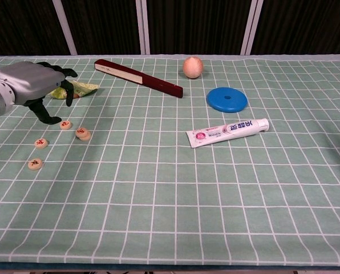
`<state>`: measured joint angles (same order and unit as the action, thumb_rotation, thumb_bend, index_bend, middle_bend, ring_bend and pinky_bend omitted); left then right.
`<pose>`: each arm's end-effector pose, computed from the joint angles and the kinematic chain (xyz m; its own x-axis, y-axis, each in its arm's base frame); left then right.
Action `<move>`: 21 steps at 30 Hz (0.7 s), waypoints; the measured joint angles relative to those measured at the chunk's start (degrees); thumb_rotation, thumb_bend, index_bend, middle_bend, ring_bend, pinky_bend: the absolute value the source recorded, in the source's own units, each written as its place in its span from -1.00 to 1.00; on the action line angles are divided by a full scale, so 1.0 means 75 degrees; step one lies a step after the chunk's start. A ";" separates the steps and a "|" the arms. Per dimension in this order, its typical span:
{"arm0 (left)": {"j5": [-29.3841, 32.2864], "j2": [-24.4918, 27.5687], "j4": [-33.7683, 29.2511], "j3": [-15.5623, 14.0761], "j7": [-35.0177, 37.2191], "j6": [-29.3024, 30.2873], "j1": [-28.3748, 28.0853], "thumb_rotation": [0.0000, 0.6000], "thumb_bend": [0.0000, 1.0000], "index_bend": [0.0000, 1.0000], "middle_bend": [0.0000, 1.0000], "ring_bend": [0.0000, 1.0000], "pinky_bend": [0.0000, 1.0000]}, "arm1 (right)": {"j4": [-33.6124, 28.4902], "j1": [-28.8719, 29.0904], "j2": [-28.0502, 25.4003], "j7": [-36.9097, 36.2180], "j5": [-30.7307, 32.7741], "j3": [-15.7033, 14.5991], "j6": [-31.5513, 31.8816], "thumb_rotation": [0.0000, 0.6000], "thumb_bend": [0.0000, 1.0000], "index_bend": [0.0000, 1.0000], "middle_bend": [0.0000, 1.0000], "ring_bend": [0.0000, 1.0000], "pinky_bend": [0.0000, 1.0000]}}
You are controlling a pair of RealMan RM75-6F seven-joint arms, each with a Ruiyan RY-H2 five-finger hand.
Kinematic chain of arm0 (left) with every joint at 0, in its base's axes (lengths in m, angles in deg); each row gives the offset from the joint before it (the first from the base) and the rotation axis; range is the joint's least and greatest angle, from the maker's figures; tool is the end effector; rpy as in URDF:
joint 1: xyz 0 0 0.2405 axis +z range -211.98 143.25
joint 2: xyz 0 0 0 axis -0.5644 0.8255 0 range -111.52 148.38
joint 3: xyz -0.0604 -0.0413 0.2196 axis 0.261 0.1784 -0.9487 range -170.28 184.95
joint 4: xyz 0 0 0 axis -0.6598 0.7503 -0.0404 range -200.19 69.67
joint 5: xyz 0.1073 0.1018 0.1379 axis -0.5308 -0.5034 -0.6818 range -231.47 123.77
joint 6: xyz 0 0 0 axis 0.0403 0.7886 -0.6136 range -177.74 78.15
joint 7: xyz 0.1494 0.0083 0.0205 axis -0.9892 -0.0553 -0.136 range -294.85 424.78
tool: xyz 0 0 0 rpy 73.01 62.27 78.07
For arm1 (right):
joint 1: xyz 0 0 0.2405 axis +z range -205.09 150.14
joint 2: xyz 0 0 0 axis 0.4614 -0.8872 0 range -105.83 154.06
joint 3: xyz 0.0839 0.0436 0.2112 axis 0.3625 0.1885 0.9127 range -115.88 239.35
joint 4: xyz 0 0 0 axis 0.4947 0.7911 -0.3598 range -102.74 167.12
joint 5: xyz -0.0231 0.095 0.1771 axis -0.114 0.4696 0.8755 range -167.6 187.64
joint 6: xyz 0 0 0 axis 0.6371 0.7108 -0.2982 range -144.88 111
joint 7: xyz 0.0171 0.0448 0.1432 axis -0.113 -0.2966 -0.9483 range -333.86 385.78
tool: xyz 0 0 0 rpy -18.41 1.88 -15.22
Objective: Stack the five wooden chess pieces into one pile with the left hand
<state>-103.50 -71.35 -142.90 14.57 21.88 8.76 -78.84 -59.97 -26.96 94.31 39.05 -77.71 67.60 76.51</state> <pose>-0.1760 0.3546 -0.0003 0.7485 0.1866 0.6363 0.6628 -0.2409 -0.7090 -0.2748 -0.1721 0.1520 0.5077 0.1540 0.8477 -0.8612 0.0633 0.5043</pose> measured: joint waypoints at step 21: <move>0.0147 -0.0702 0.1380 0.0011 0.0282 -0.0592 -0.0157 1.00 -0.45 -0.08 -1.00 -1.00 -1.00 | -0.0036 0.0003 -0.0015 -0.0024 0.0089 0.0026 -0.0043 1.00 -0.53 -0.90 -0.97 -1.00 -1.00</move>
<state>-102.40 -76.61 -132.55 14.65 23.99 4.32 -80.01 -60.24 -26.94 94.20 38.87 -77.05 67.79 76.19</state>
